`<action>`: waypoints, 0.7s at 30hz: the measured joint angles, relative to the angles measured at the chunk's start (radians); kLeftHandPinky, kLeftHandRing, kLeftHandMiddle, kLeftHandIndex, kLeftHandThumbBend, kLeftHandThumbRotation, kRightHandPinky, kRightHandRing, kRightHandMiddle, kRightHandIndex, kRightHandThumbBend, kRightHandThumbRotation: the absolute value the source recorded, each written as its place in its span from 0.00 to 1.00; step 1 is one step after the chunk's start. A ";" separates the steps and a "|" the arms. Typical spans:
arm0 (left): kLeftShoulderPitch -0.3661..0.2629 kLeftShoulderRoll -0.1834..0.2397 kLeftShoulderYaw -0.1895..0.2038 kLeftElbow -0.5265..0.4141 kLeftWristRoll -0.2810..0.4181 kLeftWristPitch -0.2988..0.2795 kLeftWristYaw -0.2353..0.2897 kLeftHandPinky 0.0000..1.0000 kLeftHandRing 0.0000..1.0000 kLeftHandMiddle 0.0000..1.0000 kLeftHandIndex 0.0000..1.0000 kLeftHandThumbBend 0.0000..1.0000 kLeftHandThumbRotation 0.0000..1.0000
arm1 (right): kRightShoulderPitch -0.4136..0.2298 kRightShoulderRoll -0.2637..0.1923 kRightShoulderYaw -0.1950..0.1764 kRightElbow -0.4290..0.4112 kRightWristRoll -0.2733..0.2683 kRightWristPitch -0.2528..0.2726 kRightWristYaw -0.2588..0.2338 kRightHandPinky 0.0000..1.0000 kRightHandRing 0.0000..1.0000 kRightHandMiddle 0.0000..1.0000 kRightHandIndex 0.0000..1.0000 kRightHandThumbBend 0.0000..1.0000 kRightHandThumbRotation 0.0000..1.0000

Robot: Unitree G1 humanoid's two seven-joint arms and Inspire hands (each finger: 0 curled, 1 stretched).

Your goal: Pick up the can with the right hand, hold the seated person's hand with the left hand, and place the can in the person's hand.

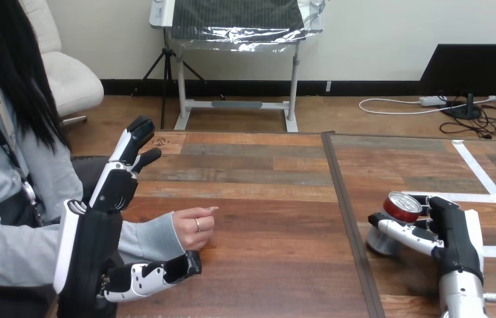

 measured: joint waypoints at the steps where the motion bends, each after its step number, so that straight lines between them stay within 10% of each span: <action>1: 0.000 -0.001 0.002 0.000 0.005 0.000 0.002 0.85 0.93 0.95 0.91 1.00 0.60 | 0.001 0.001 0.001 0.000 -0.001 -0.003 -0.001 0.42 0.48 0.56 0.54 0.76 0.00; 21: -0.013 -0.007 0.043 0.000 0.109 0.017 0.053 0.84 0.93 0.96 0.93 1.00 0.60 | 0.014 0.015 0.017 0.000 -0.004 -0.065 -0.023 0.39 0.48 0.56 0.54 0.76 0.00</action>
